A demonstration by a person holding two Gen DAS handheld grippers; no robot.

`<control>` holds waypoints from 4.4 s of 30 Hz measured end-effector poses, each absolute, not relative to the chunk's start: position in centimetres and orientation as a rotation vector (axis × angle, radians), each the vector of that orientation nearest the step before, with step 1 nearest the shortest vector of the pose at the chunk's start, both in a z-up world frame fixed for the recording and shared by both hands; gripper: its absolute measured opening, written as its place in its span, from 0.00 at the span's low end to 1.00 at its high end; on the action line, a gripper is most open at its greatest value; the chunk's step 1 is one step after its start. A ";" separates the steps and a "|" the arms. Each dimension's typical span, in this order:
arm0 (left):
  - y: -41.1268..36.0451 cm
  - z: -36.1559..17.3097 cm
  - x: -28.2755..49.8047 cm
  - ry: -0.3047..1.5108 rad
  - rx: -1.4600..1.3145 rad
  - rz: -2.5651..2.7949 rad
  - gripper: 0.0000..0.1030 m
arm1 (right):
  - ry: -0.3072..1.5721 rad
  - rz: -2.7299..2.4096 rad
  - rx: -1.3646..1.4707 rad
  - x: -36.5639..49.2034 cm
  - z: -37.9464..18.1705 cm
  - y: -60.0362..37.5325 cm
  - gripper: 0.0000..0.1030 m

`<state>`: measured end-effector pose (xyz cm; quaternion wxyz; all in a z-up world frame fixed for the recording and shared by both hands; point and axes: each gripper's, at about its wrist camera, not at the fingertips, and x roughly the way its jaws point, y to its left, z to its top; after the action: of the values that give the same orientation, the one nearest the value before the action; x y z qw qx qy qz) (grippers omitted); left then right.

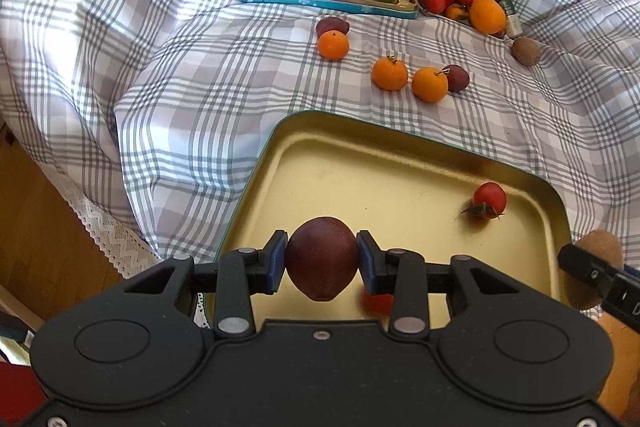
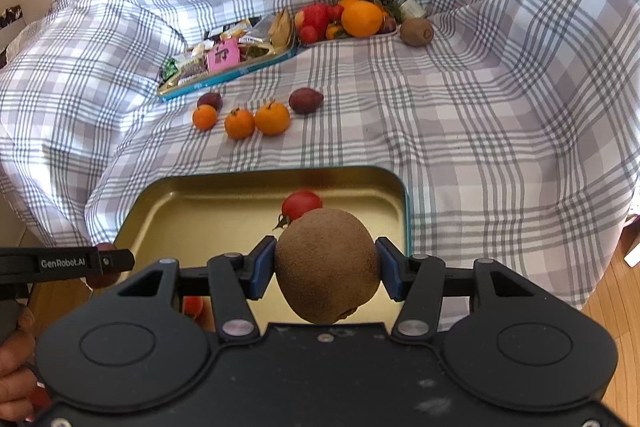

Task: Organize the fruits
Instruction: 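Lower the plum and kiwi into the gold tray and open both tools, then withdraw both open tools from the tray toward the remaining fruits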

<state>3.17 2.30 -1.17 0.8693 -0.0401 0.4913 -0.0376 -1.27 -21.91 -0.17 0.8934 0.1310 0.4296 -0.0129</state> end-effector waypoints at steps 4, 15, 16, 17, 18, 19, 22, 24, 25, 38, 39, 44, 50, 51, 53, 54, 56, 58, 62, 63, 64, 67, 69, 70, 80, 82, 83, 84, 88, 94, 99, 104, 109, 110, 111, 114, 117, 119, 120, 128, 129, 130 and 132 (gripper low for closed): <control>2.4 -1.4 3.1 1.040 -0.096 -0.078 0.46 | 0.899 -0.019 0.263 -1.3 -0.3 -21.6 0.55; 2.0 -0.9 2.4 1.005 -0.079 -0.096 0.45 | 0.925 -0.002 0.259 -1.1 -0.7 -21.3 0.55; 2.0 -0.9 2.5 1.007 -0.078 -0.095 0.45 | 0.927 0.001 0.259 -1.1 -0.7 -21.2 0.55; 1.9 -1.0 2.4 1.010 -0.076 -0.096 0.45 | 0.930 0.003 0.258 -1.1 -0.7 -21.2 0.55; 1.8 -1.1 2.5 1.017 -0.073 -0.096 0.45 | 0.933 0.004 0.258 -1.1 -0.8 -21.1 0.55; 1.7 -1.2 2.5 1.022 -0.071 -0.096 0.45 | 0.937 0.005 0.258 -1.0 -0.9 -21.1 0.55; 1.7 -1.5 2.4 1.032 -0.071 -0.100 0.45 | 0.951 0.009 0.257 -0.9 -1.1 -21.1 0.55; 1.6 -1.5 2.4 1.035 -0.069 -0.101 0.45 | 0.947 0.011 0.260 -1.0 -1.1 -21.1 0.54; 1.6 -1.5 2.4 1.035 -0.067 -0.101 0.45 | 0.934 0.011 0.258 -1.0 -0.9 -21.1 0.54; 1.2 -1.4 2.3 1.030 -0.043 -0.096 0.45 | 0.911 -0.010 0.231 -0.9 -0.4 -21.2 0.54; 1.2 -1.4 2.3 1.030 -0.042 -0.096 0.45 | 0.910 -0.010 0.230 -0.9 -0.3 -21.2 0.54; 1.0 -1.3 2.2 1.027 -0.031 -0.098 0.45 | 0.907 -0.014 0.234 -1.1 -0.2 -21.3 0.54; 0.8 -1.1 2.0 1.019 -0.020 -0.098 0.45 | 0.910 -0.017 0.236 -1.1 -0.3 -21.3 0.54; 0.8 -1.1 2.0 1.018 -0.019 -0.097 0.45 | 0.911 -0.017 0.235 -1.1 -0.3 -21.3 0.54; 0.8 -1.1 2.0 1.019 -0.019 -0.097 0.45 | 0.912 -0.016 0.233 -1.1 -0.3 -21.3 0.54; 0.8 -1.1 2.0 1.020 -0.019 -0.098 0.45 | 0.912 -0.015 0.233 -1.1 -0.3 -21.3 0.54; 0.9 -1.2 1.9 1.020 -0.019 -0.096 0.45 | 0.914 -0.014 0.232 -1.1 -0.4 -21.2 0.54; 0.9 -1.2 1.9 1.021 -0.020 -0.095 0.45 | 0.917 -0.014 0.231 -1.1 -0.5 -21.2 0.54; 1.0 -1.3 1.8 1.023 -0.023 -0.093 0.45 | 0.919 -0.013 0.230 -1.1 -0.5 -21.1 0.54; 1.0 -1.3 1.8 1.023 -0.023 -0.092 0.45 | 0.918 -0.013 0.230 -1.1 -0.5 -21.1 0.54; 1.0 -1.3 1.8 1.023 -0.023 -0.093 0.45 | 0.919 -0.012 0.230 -1.1 -0.5 -21.1 0.54; 1.1 -1.3 1.7 1.026 -0.021 -0.089 0.45 | 0.921 -0.012 0.229 -1.1 -0.5 -21.1 0.55; 1.1 -1.4 1.7 1.028 -0.017 -0.083 0.45 | 0.922 -0.011 0.229 -1.2 -0.5 -21.1 0.54; 1.1 -1.4 1.7 1.029 -0.014 -0.079 0.45 | 0.922 -0.011 0.229 -1.1 -0.5 -21.1 0.54; 0.9 -1.6 1.8 1.038 0.012 -0.066 0.45 | 0.927 -0.012 0.230 -1.2 -0.6 -21.0 0.55; 0.8 -1.6 1.7 1.038 0.014 -0.064 0.45 | 0.927 -0.011 0.229 -1.1 -0.6 -21.1 0.55; 0.8 -1.6 1.8 1.038 0.016 -0.062 0.45 | 0.927 -0.011 0.229 -1.1 -0.6 -21.0 0.55; 0.9 -1.7 1.8 1.039 0.019 -0.059 0.45 | 0.928 -0.011 0.228 -1.1 -0.6 -21.0 0.55; 1.0 -1.8 2.0 1.040 0.024 -0.051 0.45 | 0.933 -0.012 0.227 -1.0 -0.7 -21.0 0.55; 1.4 -1.7 2.7 1.039 0.016 -0.055 0.45 | 0.942 -0.019 0.230 -0.3 -0.6 -21.4 0.55; 1.9 -1.2 3.6 1.017 0.001 -0.044 0.45 | 0.946 -0.032 0.235 0.6 -0.5 -21.7 0.55; 2.3 -1.1 4.9 1.014 0.005 -0.028 0.45 | 0.966 -0.042 0.239 1.9 -0.8 -22.0 0.55; 2.4 -1.3 6.4 1.033 0.003 -0.025 0.45 | 0.996 -0.053 0.245 3.5 -1.4 -22.3 0.55; 2.3 -1.4 6.8 1.038 0.003 -0.027 0.45 | 1.001 -0.054 0.245 3.9 -1.5 -22.3 0.55; 2.3 -1.5 7.2 1.043 0.004 -0.028 0.45 | 1.006 -0.055 0.245 4.3 -1.6 -22.4 0.55; 2.1 -1.8 8.4 1.058 0.008 -0.029 0.45 | 1.016 -0.060 0.245 5.5 -1.8 -22.7 0.55; 1.9 -1.9 9.6 1.060 0.018 -0.040 0.45 | 1.022 -0.062 0.244 6.9 -2.0 -23.0 0.55; 1.6 -1.9 10.4 1.056 0.031 -0.039 0.45 | 1.023 -0.066 0.241 7.9 -2.0 -23.2 0.55; 1.5 -1.8 10.9 1.054 0.037 -0.041 0.45 | 1.023 -0.070 0.240 8.4 -2.1 -23.4 0.55; 0.7 -1.7 15.4 1.043 0.063 -0.058 0.45 | 1.022 -0.104 0.242 12.9 -2.2 -25.2 0.55; 0.6 -1.7 16.0 1.039 0.065 -0.060 0.45 | 1.022 -0.106 0.243 13.3 -2.3 -25.5 0.56; 0.5 -1.7 16.5 1.037 0.067 -0.062 0.45 | 1.020 -0.110 0.244 13.8 -2.3 -25.8 0.56; 0.2 -1.8 17.8 1.030 0.074 -0.065 0.45 | 1.013 -0.127 0.239 14.9 -2.4 -26.4 0.56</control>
<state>17.76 0.20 -1.77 0.8691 0.0352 0.4924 -0.0312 14.89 -26.37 -2.39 0.8657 0.1140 0.4836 -0.0606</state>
